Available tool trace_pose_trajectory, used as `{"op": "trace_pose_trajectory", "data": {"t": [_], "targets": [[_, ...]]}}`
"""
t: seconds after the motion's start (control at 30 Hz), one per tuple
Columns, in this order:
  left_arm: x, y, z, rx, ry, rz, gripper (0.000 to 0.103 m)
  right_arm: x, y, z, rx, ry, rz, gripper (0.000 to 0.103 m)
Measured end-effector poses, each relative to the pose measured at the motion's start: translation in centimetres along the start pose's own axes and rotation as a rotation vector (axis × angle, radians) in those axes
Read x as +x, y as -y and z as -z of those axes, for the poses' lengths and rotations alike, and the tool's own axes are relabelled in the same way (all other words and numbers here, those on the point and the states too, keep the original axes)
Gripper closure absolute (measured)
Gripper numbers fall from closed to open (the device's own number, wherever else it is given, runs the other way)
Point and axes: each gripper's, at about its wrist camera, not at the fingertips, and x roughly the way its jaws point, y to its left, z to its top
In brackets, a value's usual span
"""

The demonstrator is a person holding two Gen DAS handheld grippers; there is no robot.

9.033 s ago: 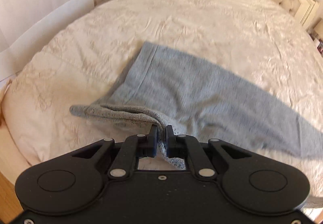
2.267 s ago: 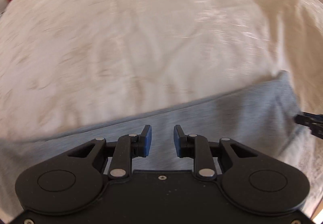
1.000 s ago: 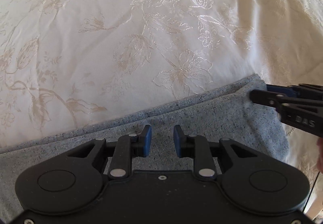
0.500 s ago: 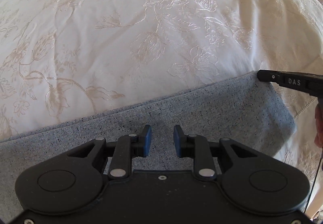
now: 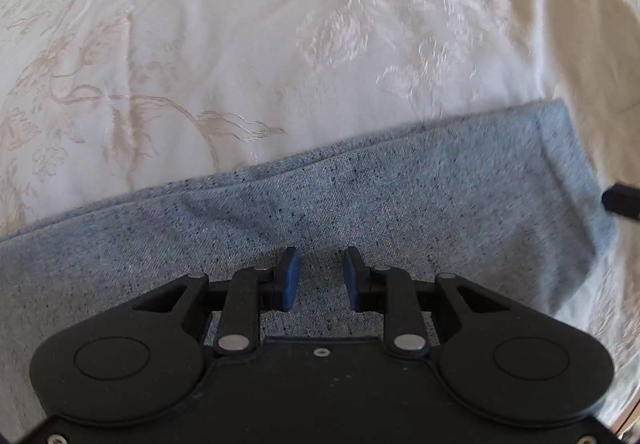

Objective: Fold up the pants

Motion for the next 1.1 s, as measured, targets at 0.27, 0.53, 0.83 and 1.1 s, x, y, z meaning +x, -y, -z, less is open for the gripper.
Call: {"op": "trace_pose_trajectory", "data": {"t": [0.27,0.53,0.83,1.1], "targets": [[-6.6,-2.8,2.5,-0.098,0.098,-0.035,0.068,-0.9,-1.6,2.3,0.083,0.044,0.073,0.082],[-12.2,-10.9,13.9,-0.246,0.049,-0.205,0.068,-5.0,-10.1,5.4,0.037,0.041,-0.104,0.082],[-13.5,-18.5,25.7,-0.21,-0.003,-0.384,0.067,-5.9,-23.1,10.6,-0.007,-0.06,-0.223,0.082],[-11.6,-21.9,27.4,-0.177,0.057,-0.383,0.064,-6.4,-32.4,13.3,-0.013,-0.127,-0.24,0.081]]}}
